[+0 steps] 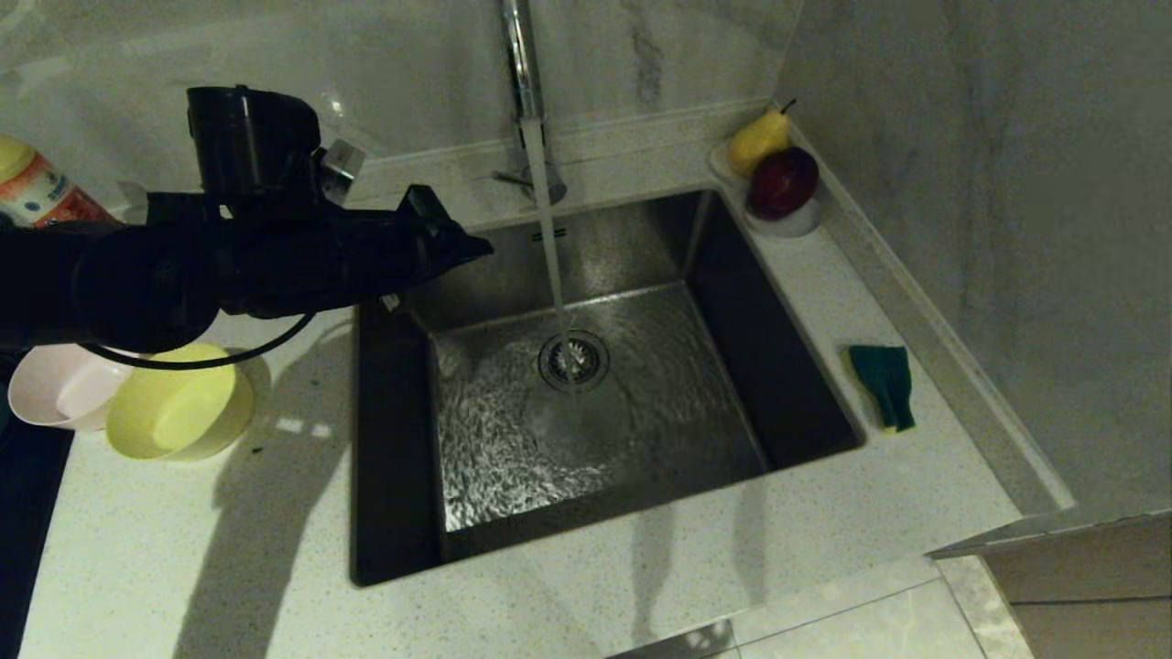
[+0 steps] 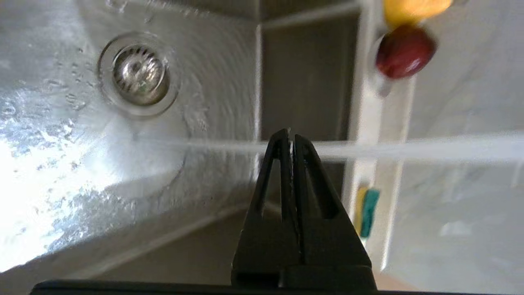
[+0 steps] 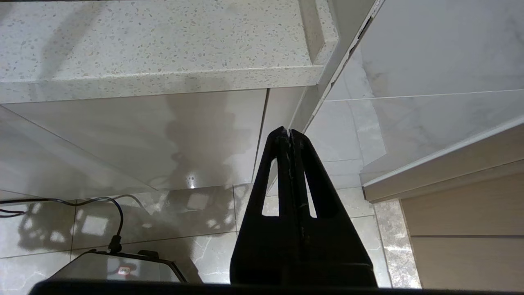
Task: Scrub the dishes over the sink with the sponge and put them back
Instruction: Turn off the faucet
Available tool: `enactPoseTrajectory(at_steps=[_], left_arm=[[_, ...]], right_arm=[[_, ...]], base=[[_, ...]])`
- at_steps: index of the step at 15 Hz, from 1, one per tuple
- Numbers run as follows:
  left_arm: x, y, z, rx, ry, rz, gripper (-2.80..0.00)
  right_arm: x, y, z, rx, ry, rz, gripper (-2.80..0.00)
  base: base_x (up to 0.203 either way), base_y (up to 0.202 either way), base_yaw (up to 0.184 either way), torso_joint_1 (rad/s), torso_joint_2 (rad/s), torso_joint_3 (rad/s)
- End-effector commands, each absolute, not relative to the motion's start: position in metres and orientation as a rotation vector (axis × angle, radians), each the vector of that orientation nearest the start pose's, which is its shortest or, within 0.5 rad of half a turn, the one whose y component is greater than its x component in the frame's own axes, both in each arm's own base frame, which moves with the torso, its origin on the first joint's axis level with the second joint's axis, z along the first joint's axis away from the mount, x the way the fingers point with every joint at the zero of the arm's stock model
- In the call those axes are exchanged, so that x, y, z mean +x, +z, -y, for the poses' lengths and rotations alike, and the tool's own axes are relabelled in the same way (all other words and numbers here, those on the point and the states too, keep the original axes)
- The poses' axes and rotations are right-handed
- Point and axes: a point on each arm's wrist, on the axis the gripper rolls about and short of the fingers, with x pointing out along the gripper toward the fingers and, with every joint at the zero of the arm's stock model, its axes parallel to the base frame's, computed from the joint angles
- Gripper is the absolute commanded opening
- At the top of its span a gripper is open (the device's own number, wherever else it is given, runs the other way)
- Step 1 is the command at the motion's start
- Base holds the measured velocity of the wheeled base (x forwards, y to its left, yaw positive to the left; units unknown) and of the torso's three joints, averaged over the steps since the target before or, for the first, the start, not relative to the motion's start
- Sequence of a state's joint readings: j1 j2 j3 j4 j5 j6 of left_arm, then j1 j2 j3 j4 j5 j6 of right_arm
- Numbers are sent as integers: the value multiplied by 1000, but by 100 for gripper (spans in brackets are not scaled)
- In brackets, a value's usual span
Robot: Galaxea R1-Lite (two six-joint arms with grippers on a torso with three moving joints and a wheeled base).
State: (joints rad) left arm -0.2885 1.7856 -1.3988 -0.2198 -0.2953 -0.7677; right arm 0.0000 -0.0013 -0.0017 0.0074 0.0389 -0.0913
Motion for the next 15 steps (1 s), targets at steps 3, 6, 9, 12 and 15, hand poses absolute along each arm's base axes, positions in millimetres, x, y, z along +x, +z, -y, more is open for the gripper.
enactPoseTrajectory(at_steps=[3, 6, 9, 12, 15], left_arm=[[351, 279, 112, -784, -502, -326, -280], [360, 277, 113, -787, -466, -281, -280], [364, 277, 114, -800, -466, -256, -280], [366, 282, 116, -836, -480, -235, -280], [373, 285, 118, -840, -469, -206, -280]], right_arm=[[-23, 75, -1, -92, 40, -3, -280], [-23, 75, -1, -92, 40, -3, -280], [-23, 75, -1, -92, 40, -3, -280], [-23, 75, -1, -92, 40, -3, -280], [-23, 75, -1, -92, 40, -3, -280]], base=[[0, 0, 0, 0, 0, 0], [0, 0, 0, 0, 0, 0], [0, 0, 0, 0, 0, 0], [0, 0, 0, 0, 0, 0], [0, 0, 0, 0, 0, 0]])
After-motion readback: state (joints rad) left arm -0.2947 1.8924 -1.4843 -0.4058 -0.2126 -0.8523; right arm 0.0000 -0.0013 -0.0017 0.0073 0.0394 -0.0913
